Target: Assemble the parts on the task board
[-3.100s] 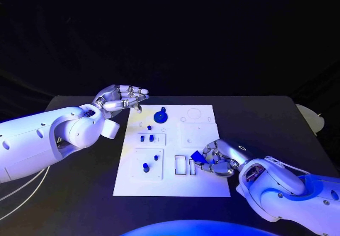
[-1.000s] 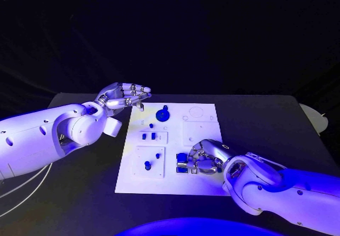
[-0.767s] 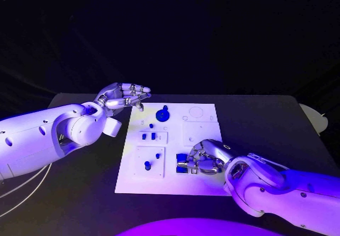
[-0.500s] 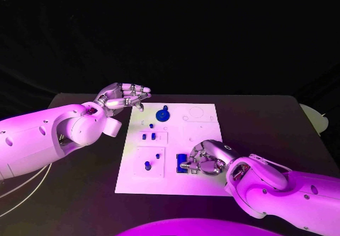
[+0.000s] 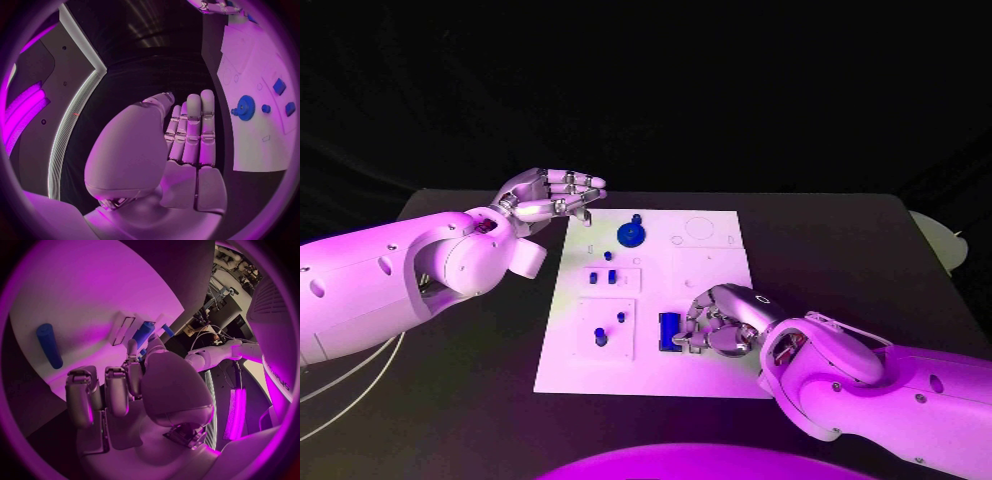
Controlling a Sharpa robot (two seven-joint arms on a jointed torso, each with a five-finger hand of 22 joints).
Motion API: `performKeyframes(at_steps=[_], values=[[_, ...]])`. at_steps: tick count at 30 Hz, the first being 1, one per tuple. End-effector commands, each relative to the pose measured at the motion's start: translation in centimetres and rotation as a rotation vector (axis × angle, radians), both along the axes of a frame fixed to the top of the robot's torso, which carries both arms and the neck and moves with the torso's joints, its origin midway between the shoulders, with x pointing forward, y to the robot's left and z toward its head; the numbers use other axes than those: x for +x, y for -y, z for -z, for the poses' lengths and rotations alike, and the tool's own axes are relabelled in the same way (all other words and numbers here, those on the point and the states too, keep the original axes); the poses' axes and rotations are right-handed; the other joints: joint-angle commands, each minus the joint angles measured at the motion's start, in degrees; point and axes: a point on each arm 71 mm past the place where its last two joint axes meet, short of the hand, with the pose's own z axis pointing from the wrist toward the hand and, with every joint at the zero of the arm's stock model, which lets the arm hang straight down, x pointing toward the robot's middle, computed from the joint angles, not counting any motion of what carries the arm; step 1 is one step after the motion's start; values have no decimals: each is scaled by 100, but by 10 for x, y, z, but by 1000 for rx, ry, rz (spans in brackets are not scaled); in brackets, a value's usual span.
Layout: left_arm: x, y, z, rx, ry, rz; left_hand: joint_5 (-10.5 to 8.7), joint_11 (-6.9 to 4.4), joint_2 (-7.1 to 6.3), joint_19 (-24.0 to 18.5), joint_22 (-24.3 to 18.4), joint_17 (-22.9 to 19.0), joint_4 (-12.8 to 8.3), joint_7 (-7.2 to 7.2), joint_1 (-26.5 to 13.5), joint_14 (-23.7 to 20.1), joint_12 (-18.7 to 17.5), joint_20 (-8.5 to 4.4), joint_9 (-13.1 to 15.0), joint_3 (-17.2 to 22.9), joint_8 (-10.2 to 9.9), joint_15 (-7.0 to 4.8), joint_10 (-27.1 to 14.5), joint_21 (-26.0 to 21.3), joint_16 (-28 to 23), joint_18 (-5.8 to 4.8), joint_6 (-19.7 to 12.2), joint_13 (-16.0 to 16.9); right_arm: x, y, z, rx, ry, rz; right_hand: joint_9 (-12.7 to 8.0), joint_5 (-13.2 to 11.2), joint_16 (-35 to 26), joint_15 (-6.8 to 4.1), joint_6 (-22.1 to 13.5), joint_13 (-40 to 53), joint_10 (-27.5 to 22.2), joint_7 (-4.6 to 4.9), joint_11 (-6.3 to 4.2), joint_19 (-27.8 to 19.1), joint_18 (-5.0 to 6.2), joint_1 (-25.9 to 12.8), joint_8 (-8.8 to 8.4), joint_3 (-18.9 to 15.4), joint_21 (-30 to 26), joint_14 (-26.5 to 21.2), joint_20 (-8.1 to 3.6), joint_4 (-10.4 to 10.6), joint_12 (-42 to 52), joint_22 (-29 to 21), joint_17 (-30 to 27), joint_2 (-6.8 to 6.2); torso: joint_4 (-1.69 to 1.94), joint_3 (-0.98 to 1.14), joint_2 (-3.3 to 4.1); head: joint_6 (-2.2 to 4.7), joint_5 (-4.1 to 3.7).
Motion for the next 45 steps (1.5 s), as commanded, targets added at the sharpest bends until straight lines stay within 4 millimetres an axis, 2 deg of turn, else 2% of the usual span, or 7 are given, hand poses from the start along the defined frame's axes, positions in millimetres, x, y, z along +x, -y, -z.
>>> performKeyframes(at_steps=[1, 8, 12, 20, 28, 33, 45], values=[[-1, 2, -1, -13, 2, 15, 30, -17, 5, -19, 0, -8, -2, 0, -43, -27, 29, 21, -7, 38, 9, -1, -42, -21, -12, 39, -53, -7, 0, 5, -3, -2, 34, 5, -12, 64, 33, -29, -12, -184, 30, -36, -11, 609, -82, 44, 16, 0, 25, 420, -45, 9, -58, 1507, 598, 34, -12, 5, -3, 14, 10], [0, 2, -1, -13, 2, 14, 30, -17, 8, -19, 0, -9, -4, 0, -46, -28, 33, 22, -7, 42, 11, -1, -42, -21, -11, 39, -52, -7, 2, 25, -16, 8, 66, 52, -40, 109, 33, -18, -40, -230, -7, -12, 7, 609, -82, -25, -13, -59, 25, 419, -40, 21, -127, 1507, 600, 5, -22, 5, -12, 41, -56], [0, 2, -1, -12, 2, 13, 30, -17, 14, -19, -1, -10, -2, 0, -52, -28, 38, 22, -6, 47, 14, 0, -40, -22, -10, 39, -50, -6, 4, 48, -20, -16, 75, 96, -99, 120, 33, 10, -148, -265, -40, 36, 45, 609, -82, -53, -110, -104, 25, 419, -22, 13, -184, 1507, 606, -9, -24, 4, -7, 62, -112], [0, 2, -1, -13, 2, 15, 30, -17, 14, -19, -1, -10, -2, 0, -52, -28, 38, 22, -6, 47, 14, 0, -40, -22, -10, 39, -50, -6, 5, 82, -17, -91, 79, 152, -157, 170, 34, 38, -202, -279, -56, 71, 75, 609, -82, 25, -197, -106, 25, 420, 2, 5, -211, 1507, 612, -11, -30, 10, 4, 70, -186], [0, 3, 0, -13, 0, 17, 30, -17, 14, -19, -1, -10, -2, 0, -52, -28, 38, 22, -6, 47, 14, 0, -40, -22, -10, 39, -50, -6, -2, 89, -4, -135, 59, 154, -173, 206, 38, 45, -185, -283, -60, 74, 81, 609, -82, 44, -212, -104, 25, 421, 10, 9, -218, 1507, 623, 0, -24, 20, 0, 51, -216], [0, 2, 0, -12, -1, 16, 30, -17, 14, -19, -1, -10, -2, 0, -52, -28, 38, 22, -6, 47, 14, 0, -40, -22, -10, 39, -50, -6, -4, 90, 3, -158, 42, 155, -177, 216, 35, 47, -157, -284, -60, 71, 80, 609, -82, 41, -208, -107, 25, 420, 13, 13, -220, 1507, 615, 6, -12, 6, 2, 45, -221], [-1, 1, 0, -11, -2, 16, 30, -17, 14, -19, -1, -10, -2, 0, -52, -28, 38, 22, -6, 47, 14, 0, -40, -22, -10, 39, -50, -6, -7, 85, 11, -185, 10, 134, -181, 224, 33, 47, -117, -285, -58, 63, 76, 609, -82, 36, -201, -112, 25, 419, 16, 15, -221, 1507, 612, 13, -22, 6, 3, 14, -199]])
